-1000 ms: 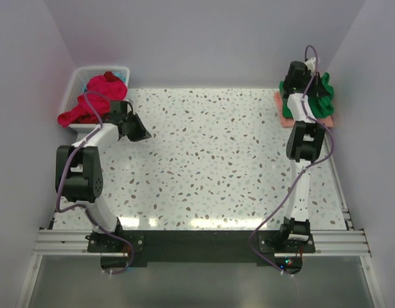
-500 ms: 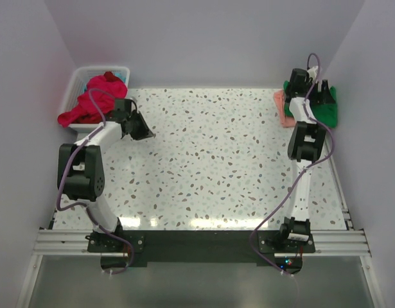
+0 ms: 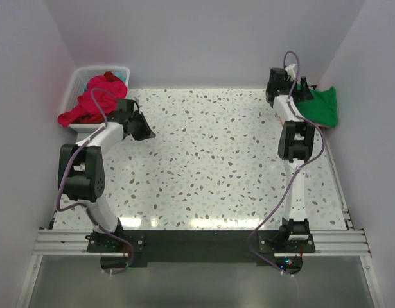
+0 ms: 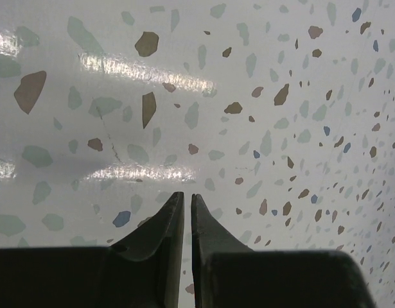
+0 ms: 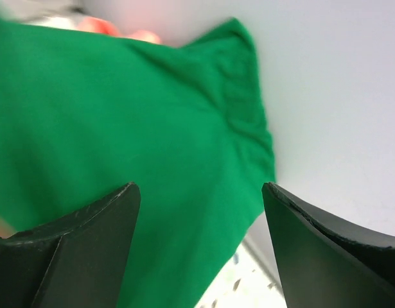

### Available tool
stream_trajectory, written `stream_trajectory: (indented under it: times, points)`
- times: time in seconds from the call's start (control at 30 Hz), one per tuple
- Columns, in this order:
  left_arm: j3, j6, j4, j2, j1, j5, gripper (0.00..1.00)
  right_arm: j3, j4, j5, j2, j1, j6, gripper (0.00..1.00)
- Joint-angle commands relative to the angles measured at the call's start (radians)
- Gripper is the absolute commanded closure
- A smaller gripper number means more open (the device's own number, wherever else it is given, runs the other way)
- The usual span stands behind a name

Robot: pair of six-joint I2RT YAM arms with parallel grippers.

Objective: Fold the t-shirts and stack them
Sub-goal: Reset both grippers

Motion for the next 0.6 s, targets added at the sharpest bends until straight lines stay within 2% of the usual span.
stream_trajectory:
  times: [0.0,0.13,0.27,0.43,0.57]
  points:
    - [-0.020,0.017,0.040,-0.074,-0.011,-0.031,0.86,0.010,-0.083,-0.042,-0.128,0.107,0.123,0.19]
    - [-0.028,0.032,0.043,-0.092,-0.009,-0.062,0.85,0.025,-0.215,-0.101,-0.169,0.162,0.212,0.19]
    - [-0.025,0.049,0.048,-0.103,-0.011,-0.067,0.77,0.014,-0.339,-0.195,-0.237,0.207,0.310,0.19]
    - [-0.025,0.062,0.069,-0.114,-0.014,-0.070,0.61,-0.073,-0.468,-0.374,-0.362,0.245,0.436,0.20]
    - [-0.025,0.077,0.089,-0.119,-0.021,-0.074,0.48,-0.244,-0.462,-0.486,-0.515,0.299,0.457,0.20]
